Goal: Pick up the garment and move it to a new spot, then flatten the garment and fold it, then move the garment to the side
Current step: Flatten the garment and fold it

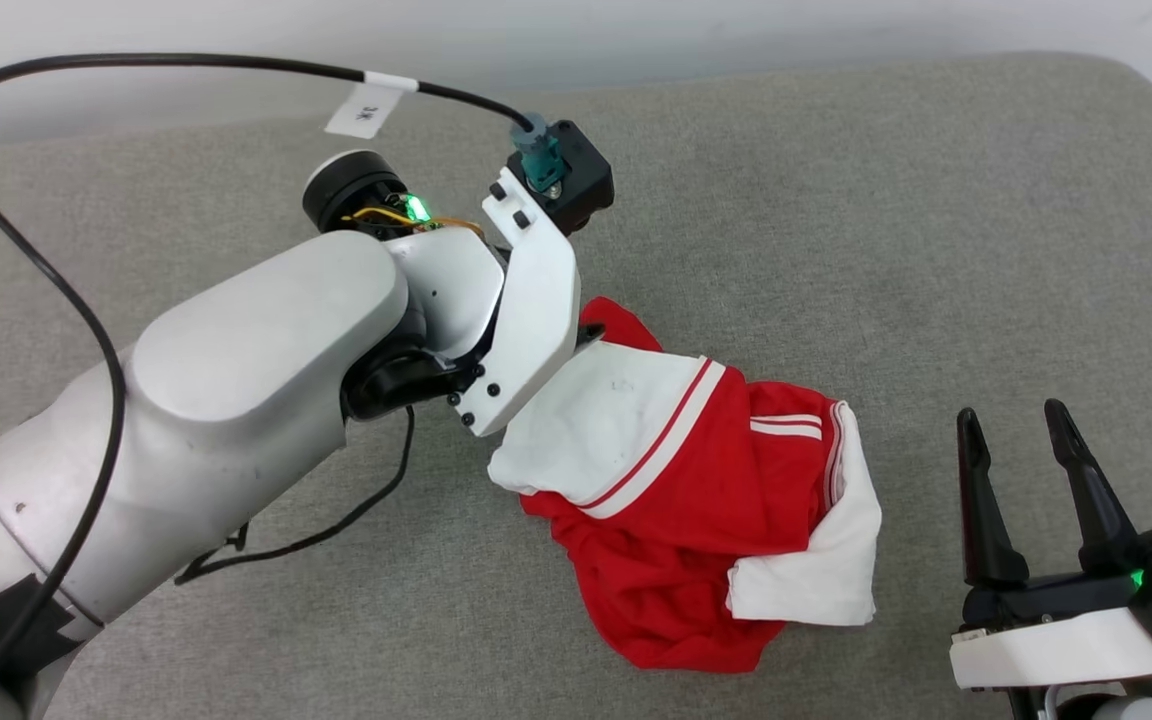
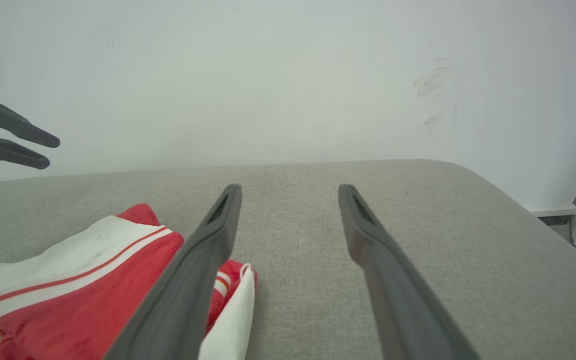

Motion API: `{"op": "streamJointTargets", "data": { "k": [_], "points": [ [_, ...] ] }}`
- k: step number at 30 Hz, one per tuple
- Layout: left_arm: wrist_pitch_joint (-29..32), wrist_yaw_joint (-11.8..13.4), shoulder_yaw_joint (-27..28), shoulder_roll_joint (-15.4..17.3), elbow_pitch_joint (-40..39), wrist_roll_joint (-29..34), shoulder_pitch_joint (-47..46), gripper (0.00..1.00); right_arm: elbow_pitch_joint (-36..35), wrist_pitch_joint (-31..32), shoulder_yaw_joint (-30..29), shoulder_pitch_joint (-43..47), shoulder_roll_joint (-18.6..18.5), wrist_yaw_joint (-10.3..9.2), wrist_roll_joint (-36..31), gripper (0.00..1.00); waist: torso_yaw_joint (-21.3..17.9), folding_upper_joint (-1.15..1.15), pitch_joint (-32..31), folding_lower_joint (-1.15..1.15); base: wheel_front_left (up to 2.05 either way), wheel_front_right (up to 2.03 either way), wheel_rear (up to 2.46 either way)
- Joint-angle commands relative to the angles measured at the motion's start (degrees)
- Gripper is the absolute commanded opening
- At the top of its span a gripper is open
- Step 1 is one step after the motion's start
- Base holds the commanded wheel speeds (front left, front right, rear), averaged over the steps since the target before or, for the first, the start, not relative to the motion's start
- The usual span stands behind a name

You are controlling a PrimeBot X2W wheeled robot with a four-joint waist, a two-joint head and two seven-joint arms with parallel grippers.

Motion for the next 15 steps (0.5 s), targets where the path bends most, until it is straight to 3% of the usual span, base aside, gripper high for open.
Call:
{"op": "streamJointTargets", "data": {
  "k": [1,6,15],
  "points": [
    [1.2,0.0,-0.1,-0.2,0.7,0.8,-1.0,1.0,-0.2,-0.1,0.1,-0.7,0.0,-0.04,-0.1,1.0,-0.2,0.0,0.7,0.0,0.0,0.0,0.0],
    [5.7,0.0,-0.4,-1.8,3.4,1.7,1.2,1.0,-0.5,-0.1,0.8,-1.9,0.0,-0.04,0.3,1.0,-1.5,0.0,3.4,0.0,0.0,0.0,0.0],
    [14.3,0.0,-0.6,-1.8,6.7,7.4,8.0,1.0,-0.9,-0.1,1.2,-4.0,0.0,-0.04,1.2,1.0,-4.6,0.0,8.7,0.0,0.0,0.0,0.0]
  ]
}}
